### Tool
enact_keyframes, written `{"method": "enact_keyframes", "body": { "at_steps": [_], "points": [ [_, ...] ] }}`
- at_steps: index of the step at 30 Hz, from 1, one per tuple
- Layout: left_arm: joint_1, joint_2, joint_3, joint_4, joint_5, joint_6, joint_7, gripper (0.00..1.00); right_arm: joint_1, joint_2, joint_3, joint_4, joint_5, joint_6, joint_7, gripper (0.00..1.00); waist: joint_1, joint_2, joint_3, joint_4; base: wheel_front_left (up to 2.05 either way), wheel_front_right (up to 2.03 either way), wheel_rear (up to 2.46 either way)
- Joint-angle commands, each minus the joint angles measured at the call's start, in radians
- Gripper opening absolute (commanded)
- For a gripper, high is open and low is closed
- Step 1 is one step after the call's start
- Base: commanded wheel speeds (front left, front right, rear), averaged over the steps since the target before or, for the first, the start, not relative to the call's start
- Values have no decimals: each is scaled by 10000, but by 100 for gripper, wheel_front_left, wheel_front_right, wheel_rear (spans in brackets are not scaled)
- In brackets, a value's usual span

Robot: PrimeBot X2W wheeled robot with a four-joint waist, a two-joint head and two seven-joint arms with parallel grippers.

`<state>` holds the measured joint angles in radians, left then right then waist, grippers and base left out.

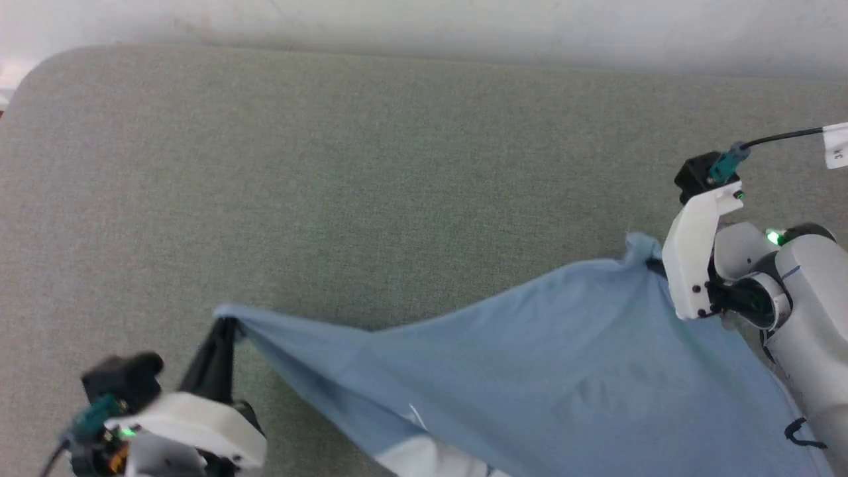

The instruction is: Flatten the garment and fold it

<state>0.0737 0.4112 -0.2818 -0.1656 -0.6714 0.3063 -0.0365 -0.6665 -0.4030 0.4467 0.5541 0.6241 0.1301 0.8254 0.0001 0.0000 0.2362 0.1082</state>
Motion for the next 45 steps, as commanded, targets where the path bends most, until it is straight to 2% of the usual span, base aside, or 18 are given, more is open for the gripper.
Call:
{"method": "enact_keyframes", "body": {
  "at_steps": [1, 5, 6, 9, 12, 16, 21, 29, 36, 45],
  "points": [
    [-593, 352, 219, -47, 199, -100, 5, 0, -12, -49, -42, -247, 73, 6, -571, 0, -1, 0, -423, -172, 0, 0, 0],
    [-1911, 1018, 485, -72, 432, -320, 398, 0, -512, -319, -488, -662, -222, 6, -1876, 0, -1, 0, -890, -399, 0, 0, 0],
    [-1911, 1018, 485, -72, 432, -320, 398, 0, -512, -319, -488, -662, -222, 6, -1876, 0, -1, 0, -890, -399, 0, 0, 0],
    [-3456, 1358, 475, 423, 459, -769, 844, 0, -1009, -525, -849, -811, -566, 6, -2646, 0, -1, 0, -1043, -527, 0, 0, 0],
    [-5266, 1484, 437, 1509, 447, -1229, 1178, 0, -1753, -559, -1241, -678, -952, 6, -3296, 0, -1, 0, -949, -764, 0, 0, 0],
    [-7660, 1448, 282, 3268, 732, -1652, 1246, 0, -2984, -420, -1682, -271, -1454, 6, -4177, 0, -1, 0, -498, -1060, 0, 0, 0],
    [-10699, 1162, 431, 5274, 990, -1869, 676, 0, -4834, -228, -2182, 247, -2267, 6, -5519, 0, -1, 0, 550, -1334, 0, 0, 0],
    [-14812, 1221, 212, 7150, 1938, -2210, -425, 0, -7532, -159, -2607, 976, -3297, 6, -7496, 0, -1, 0, 2042, -1455, 0, 0, 0],
    [-16066, 1123, -33, 8374, 2141, -2612, -905, 0, -8619, -65, -2175, 1867, -3292, 6, -8346, 0, -1, 0, 2804, -1357, 0, 0, 0],
    [-15587, 681, -66, 9642, 1740, -2977, -1416, 0, -8521, 179, -1102, 2970, -2714, 6, -8953, 0, -1, 0, 3146, -1248, 0, 0, 0]
  ]
}}
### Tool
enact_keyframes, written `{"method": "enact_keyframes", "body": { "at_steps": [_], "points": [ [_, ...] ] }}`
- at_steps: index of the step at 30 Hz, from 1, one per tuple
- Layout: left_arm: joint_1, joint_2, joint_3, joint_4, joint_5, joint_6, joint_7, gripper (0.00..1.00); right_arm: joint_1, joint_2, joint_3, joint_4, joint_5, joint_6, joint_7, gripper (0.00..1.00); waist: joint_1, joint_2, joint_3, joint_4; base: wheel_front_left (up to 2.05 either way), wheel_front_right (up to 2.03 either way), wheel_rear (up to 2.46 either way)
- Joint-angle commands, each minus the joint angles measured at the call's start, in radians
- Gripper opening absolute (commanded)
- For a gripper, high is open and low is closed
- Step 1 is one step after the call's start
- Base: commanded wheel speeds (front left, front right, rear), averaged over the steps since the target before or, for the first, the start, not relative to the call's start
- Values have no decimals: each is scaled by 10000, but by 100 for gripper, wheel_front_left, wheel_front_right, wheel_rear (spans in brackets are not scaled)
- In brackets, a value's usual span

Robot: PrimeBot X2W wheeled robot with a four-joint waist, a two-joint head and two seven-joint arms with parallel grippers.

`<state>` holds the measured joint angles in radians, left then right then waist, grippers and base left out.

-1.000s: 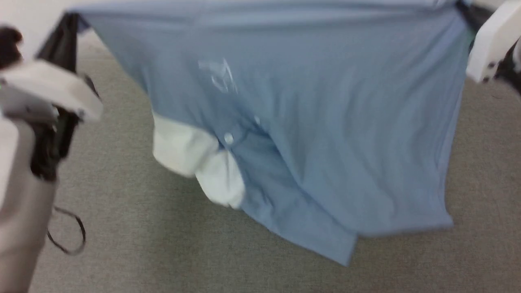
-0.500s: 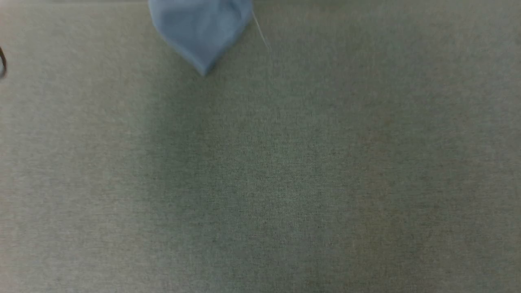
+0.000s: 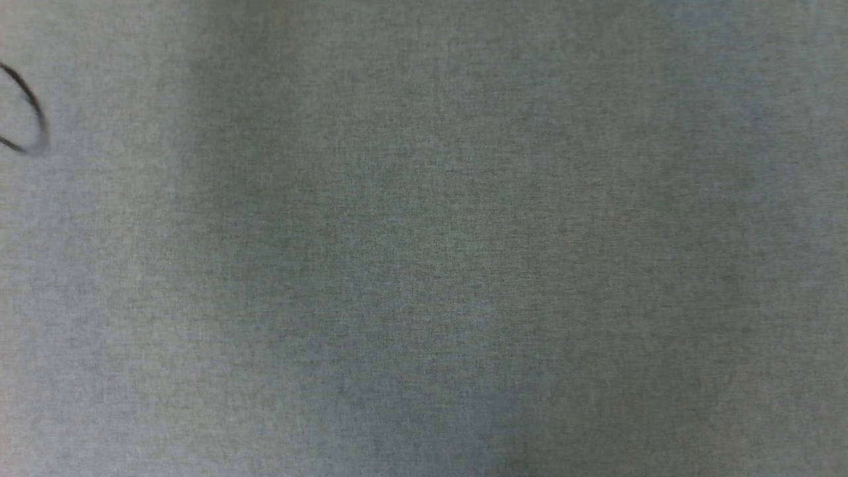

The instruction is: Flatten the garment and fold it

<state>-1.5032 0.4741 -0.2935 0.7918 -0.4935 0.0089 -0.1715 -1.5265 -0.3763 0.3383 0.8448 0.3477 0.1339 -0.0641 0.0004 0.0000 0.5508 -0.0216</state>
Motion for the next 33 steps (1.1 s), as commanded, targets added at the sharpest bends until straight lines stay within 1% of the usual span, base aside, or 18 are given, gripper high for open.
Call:
{"method": "enact_keyframes", "body": {
  "at_steps": [1, 5, 9, 13, 17, 19, 21, 24, 27, 30, 33],
  "points": [
    [368, -41, 79, 196, -143, -38, -120, 0, 214, -84, 119, 148, 137, -32, -169, 0, -4, 0, -82, 81, 0, 0, 0],
    [1466, -326, 61, 558, -427, -196, -281, 0, 1236, -83, 766, 189, 660, -32, -627, 0, -4, 0, -723, 215, 0, 0, 0],
    [3105, -552, 73, 486, -732, -192, -365, 0, 2860, -326, 1293, -226, 1312, -32, -991, 0, -4, 0, -1570, 388, 0, 0, 0],
    [5509, -613, 214, -121, -1176, 16, -292, 0, 4919, -548, 1586, -802, 1910, -32, -1160, 0, -4, 0, -2651, 397, 0, 0, 0],
    [8391, -501, 373, -1542, -1609, 467, 8, 0, 7111, -859, 1679, -1563, 2260, -32, -1110, 0, -4, 0, -3696, 449, 0, 0, 0],
    [9952, -380, 430, -2607, -1801, 807, 307, 0, 8173, -1017, 1584, -2042, 2291, -32, -1071, 0, -4, 0, -4085, 467, 0, 0, 0],
    [11516, -215, 577, -3868, -2004, 1302, 628, 0, 9207, -1113, 1314, -2564, 2316, -32, -965, 0, -4, 0, -4351, 458, 0, 0, 0],
    [13796, 64, 1032, -5957, -2289, 2302, 996, 0, 10714, -1124, 772, -3465, 2190, -32, -723, 0, -4, 0, -4709, 408, 0, 0, 0],
    [15855, 305, 1444, -8035, -2452, 3302, 1433, 0, 12210, -1058, -9, -4467, 1886, -32, -328, 0, -4, 0, -4990, 426, 0, 0, 0],
    [17439, 488, 1693, -9747, -2463, 4126, 1856, 0, 13717, -763, -993, -5560, 1525, -32, 147, 0, -4, 0, -5131, 493, 0, 0, 0],
    [18559, 597, 1798, -10987, -2452, 4732, 2249, 0, 15145, -196, -2033, -6691, 1027, -32, 649, 0, -4, 0, -5227, 560, 0, 0, 0]
  ]
}}
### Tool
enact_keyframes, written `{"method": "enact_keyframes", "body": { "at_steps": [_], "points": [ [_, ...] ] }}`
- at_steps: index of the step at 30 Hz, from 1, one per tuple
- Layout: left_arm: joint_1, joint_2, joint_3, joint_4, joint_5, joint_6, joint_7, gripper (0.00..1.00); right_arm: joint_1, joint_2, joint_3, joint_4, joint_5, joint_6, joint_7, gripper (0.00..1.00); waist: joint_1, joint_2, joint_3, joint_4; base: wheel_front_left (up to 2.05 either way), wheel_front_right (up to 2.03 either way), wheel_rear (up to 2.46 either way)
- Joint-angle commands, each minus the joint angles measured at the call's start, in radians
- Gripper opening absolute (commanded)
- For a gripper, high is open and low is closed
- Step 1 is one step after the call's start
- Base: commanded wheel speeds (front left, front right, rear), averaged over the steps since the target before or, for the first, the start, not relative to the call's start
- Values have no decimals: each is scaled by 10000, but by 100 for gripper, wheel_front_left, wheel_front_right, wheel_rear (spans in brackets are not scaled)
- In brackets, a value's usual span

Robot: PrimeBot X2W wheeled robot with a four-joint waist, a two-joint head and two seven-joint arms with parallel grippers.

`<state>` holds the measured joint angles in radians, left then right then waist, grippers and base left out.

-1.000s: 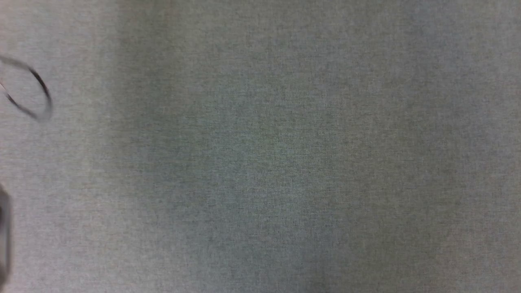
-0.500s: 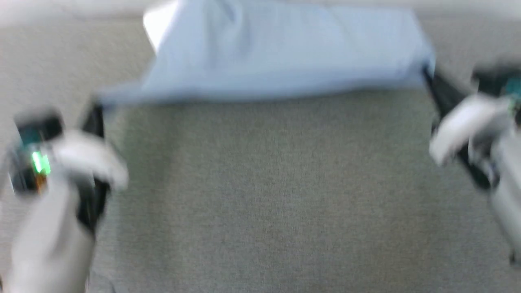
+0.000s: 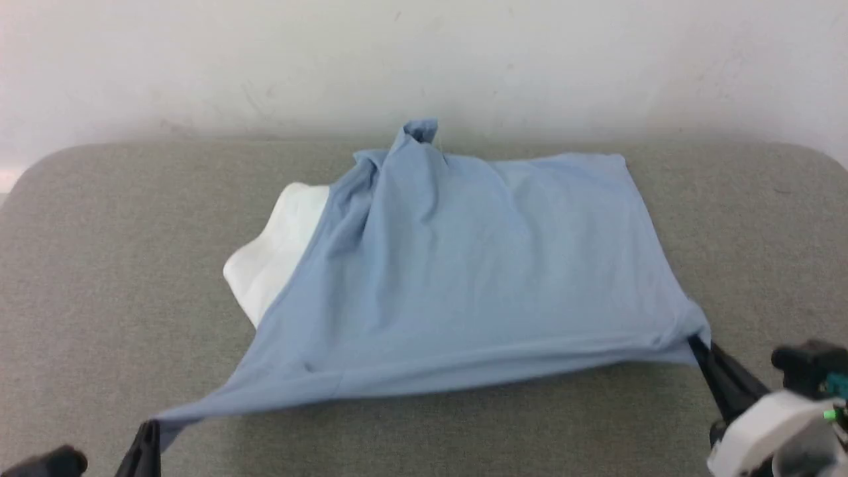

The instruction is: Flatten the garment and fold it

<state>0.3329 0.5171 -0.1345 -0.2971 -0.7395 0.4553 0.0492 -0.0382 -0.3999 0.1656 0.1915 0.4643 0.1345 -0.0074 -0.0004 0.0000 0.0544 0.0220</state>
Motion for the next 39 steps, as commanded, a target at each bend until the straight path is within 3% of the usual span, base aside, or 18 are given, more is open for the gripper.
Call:
{"method": "enact_keyframes", "body": {
  "at_steps": [1, 7, 11, 17, 23, 29, 31, 33, 34, 35, 36, 37, 38, 39],
  "points": [
    [492, 203, 213, -406, 18, 428, 171, 0, 720, 265, -614, -531, -307, -38, 273, 0, 4, 0, -281, 139, 0, 0, 0],
    [1785, 379, 413, -1635, -51, 1128, 732, 0, 3000, 1640, -2204, -2623, -1134, -38, 1307, 0, 4, 0, -350, 157, 0, 0, 0],
    [1865, 563, 640, -2035, -67, 1183, 798, 0, 3594, 2135, -2650, -3411, -1480, -38, 1808, 0, 4, 0, -232, 91, 0, 0, 0],
    [-169, 664, 156, -1354, -143, 244, 788, 0, 2837, 2070, -2659, -3081, -1846, -38, 2405, 0, 4, 0, 216, 103, 0, 0, 0],
    [-2837, 351, -694, 637, -71, -892, 682, 0, 1307, 1672, -2025, -2032, -2013, -38, 2641, 0, 4, 0, 725, -90, 0, 0, 0],
    [-4749, -124, -1257, 2679, 3, -1723, 452, 0, 79, 1481, -1361, -800, -2142, -38, 2647, 0, 4, 0, 1229, -309, 0, 0, 0],
    [-5229, -333, -1362, 3343, -10, -1938, 297, 0, -279, 1463, -1224, -338, -2230, -38, 2465, 17, 4, 0, 1351, -340, 0, 0, 0],
    [-5581, -544, -1489, 4062, -64, -2145, 221, 0, -581, 1524, -1102, 161, -2268, -38, 2260, 42, 4, 0, 1426, -367, 0, 0, 0],
    [-5725, -652, -1561, 4412, -107, -2262, 203, 0, -709, 1560, -1042, 391, -2295, -38, 2140, 57, 4, 0, 1457, -376, 0, 0, 0],
    [-5856, -756, -1621, 4740, -140, -2377, 157, 0, -816, 1595, -983, 618, -2297, -38, 2006, 91, 4, 0, 1474, -382, 0, 0, 0],
    [-5966, -857, -1668, 5036, -171, -2487, 86, 16, -899, 1609, -918, 833, -2320, -38, 1865, 100, 4, 0, 1473, -387, 0, 0, 0],
    [-5966, -857, -1668, 5036, -171, -2487, 86, 16, -899, 1609, -918, 833, -2320, -38, 1865, 100, 4, 0, 1473, -387, 0, 0, 0],
    [-6063, -935, -1703, 5307, -189, -2591, 1, 78, -964, 1609, -869, 1033, -2341, -38, 1699, 100, 4, 0, 1467, -388, 0, 0, 0],
    [-6195, -1083, -1754, 5775, -230, -2777, -183, 100, -1017, 1660, -831, 1303, -2309, -38, 1246, 100, 4, 0, 1384, -363, 0, 0, 0]
  ]
}}
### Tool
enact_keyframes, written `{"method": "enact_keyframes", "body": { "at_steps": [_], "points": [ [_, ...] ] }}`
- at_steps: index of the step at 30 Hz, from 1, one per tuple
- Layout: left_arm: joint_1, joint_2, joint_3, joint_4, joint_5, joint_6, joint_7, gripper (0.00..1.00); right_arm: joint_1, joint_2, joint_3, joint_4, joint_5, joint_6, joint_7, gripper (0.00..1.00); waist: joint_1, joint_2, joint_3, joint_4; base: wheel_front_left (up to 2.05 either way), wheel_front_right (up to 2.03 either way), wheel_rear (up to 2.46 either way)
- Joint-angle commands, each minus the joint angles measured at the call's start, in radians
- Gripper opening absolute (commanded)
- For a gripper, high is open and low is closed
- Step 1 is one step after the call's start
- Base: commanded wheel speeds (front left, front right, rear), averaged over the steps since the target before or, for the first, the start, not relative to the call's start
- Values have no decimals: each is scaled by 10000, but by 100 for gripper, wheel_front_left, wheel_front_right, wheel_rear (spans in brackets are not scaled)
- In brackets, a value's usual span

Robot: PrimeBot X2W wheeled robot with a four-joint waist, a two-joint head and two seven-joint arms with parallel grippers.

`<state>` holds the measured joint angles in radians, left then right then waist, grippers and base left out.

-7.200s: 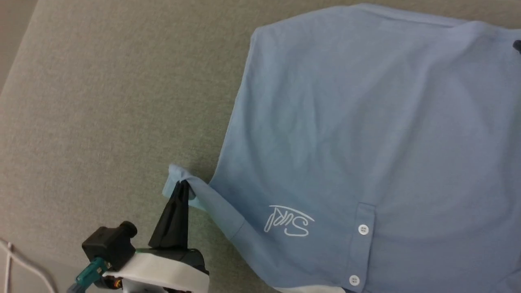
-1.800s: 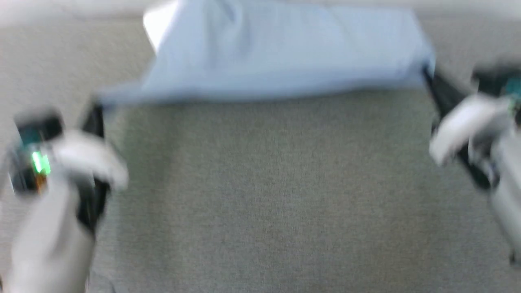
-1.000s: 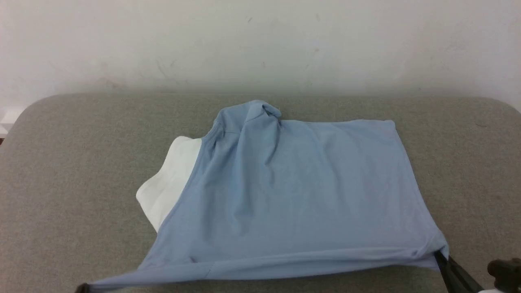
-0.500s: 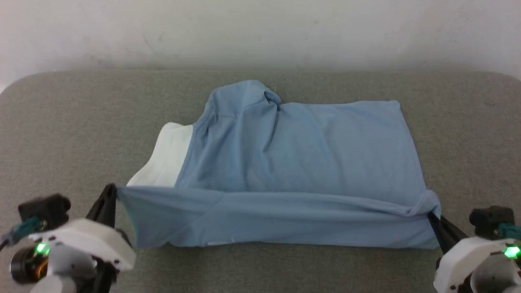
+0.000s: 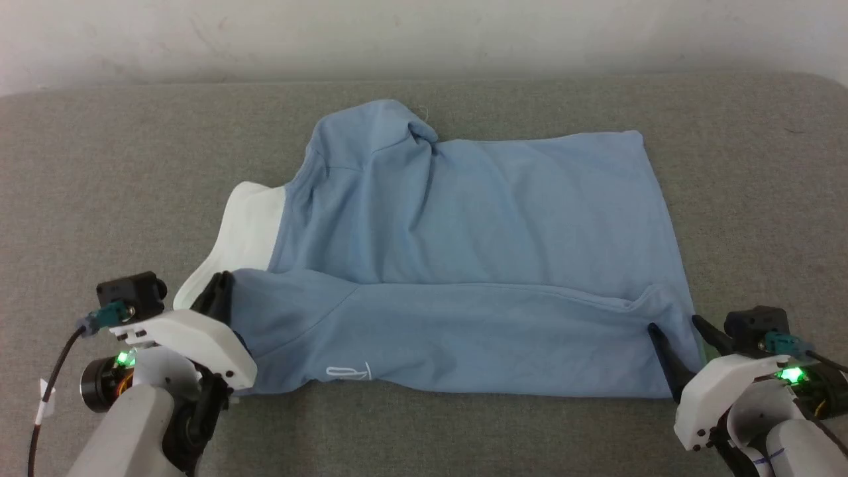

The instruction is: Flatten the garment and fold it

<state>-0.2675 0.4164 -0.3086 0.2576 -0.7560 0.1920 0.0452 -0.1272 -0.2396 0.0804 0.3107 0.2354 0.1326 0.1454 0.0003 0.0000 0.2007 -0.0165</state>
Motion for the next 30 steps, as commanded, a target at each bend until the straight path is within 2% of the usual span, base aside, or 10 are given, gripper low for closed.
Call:
{"method": "enact_keyframes", "body": {
  "at_steps": [1, 4, 8, 13, 17, 21, 26, 30],
  "points": [
    [-190, -77, -13, 228, -65, -144, -143, 100, -127, 57, 21, 110, -19, -19, -282, 100, -3, 0, -79, 22, 0, 0, 0],
    [-225, -210, 54, 618, -146, -331, -525, 100, 6, 180, -75, 133, -7, -19, -1054, 100, -3, 0, -299, 74, 0, 0, 0],
    [46, -39, 237, 466, -236, -376, -735, 100, 511, 448, -480, -472, -123, -19, -1916, 100, -3, 0, -738, 98, 0, 0, 0],
    [576, 847, 435, -515, -175, -159, -186, 100, 1268, 1008, -1146, -2051, -509, -19, -2488, 100, -3, 0, -1119, -8, 0, 0, 0],
    [1011, 1563, 471, -1341, -422, 9, 1015, 100, 1909, 1355, -1449, -3291, -766, -19, -2587, 100, -3, 0, -1242, -131, 0, 0, 0],
    [1593, 2242, 334, -1944, -870, 201, 2678, 100, 2346, 1577, -1468, -4119, -926, -19, -2372, 100, -3, 0, -1274, -408, 0, 0, 0],
    [2130, 2572, -13, -2462, -1535, 399, 4447, 100, 2507, 1742, -1323, -4499, -896, -19, -2219, 100, -3, 0, -1097, -755, 0, 0, 0],
    [2159, 2673, -142, -2515, -1790, 455, 5098, 100, 2431, 1802, -1170, -4517, -764, -19, -2232, 100, -3, 0, -862, -995, 0, 0, 0]
  ]
}}
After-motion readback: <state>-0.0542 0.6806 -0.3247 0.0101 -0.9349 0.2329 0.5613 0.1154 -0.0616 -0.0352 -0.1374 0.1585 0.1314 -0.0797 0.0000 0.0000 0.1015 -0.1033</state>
